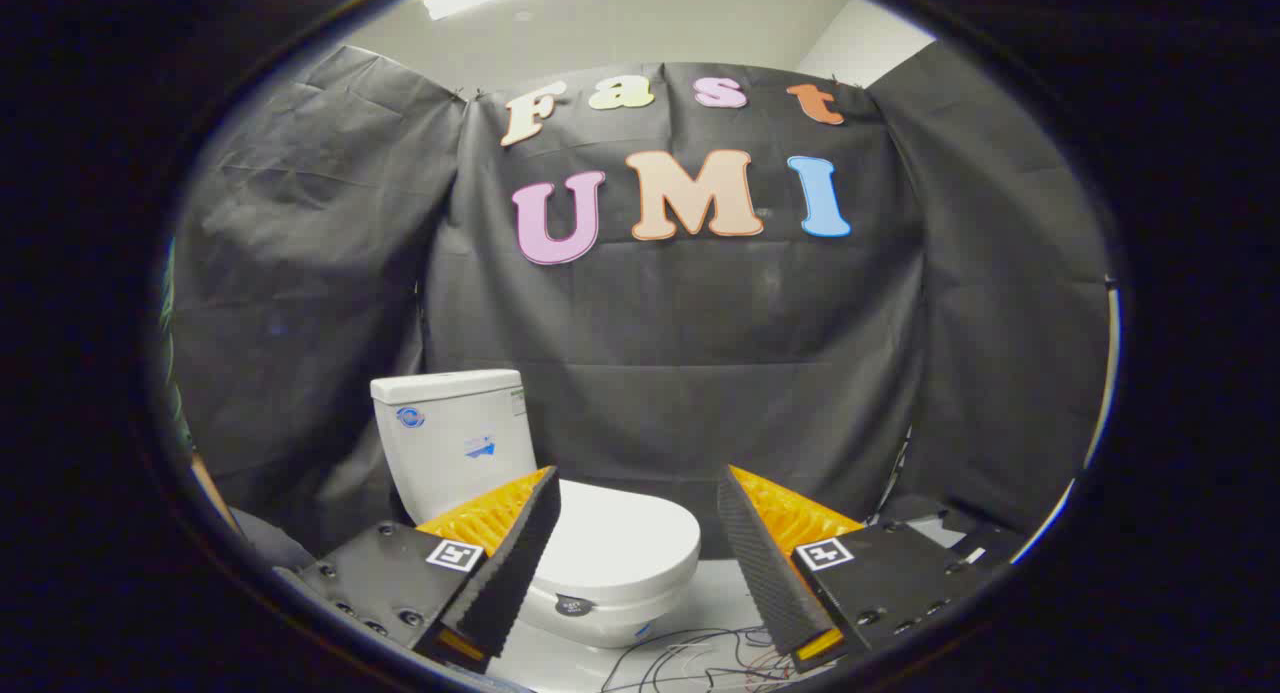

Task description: Open the toilet lid.

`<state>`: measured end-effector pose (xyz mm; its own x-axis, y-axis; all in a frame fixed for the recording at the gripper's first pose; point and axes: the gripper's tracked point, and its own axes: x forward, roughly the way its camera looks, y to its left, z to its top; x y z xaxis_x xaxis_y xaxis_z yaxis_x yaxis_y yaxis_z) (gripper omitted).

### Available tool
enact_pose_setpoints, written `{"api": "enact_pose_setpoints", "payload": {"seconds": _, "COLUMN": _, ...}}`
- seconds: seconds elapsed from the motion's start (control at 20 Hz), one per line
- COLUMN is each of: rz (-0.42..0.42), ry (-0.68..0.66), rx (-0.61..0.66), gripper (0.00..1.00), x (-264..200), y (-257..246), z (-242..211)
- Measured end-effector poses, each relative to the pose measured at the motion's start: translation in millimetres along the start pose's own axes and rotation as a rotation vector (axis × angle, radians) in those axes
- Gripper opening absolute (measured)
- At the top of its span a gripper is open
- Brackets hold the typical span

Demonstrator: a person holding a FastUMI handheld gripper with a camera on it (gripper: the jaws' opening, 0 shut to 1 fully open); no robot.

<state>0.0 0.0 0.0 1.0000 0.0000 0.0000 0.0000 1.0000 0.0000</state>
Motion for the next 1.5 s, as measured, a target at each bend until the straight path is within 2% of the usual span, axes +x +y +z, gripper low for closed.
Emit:
{"api": "enact_pose_setpoints", "payload": {"seconds": 1.2, "rz": -0.008, "ry": 0.003, "rx": -0.013, "gripper": 0.97, "x": 4, "y": 0, "z": -1}}
{"api": "enact_pose_setpoints", "payload": {"seconds": 1.5, "rz": -0.015, "ry": 0.019, "rx": -0.055, "gripper": 0.98, "x": 57, "y": 6, "z": -1}}
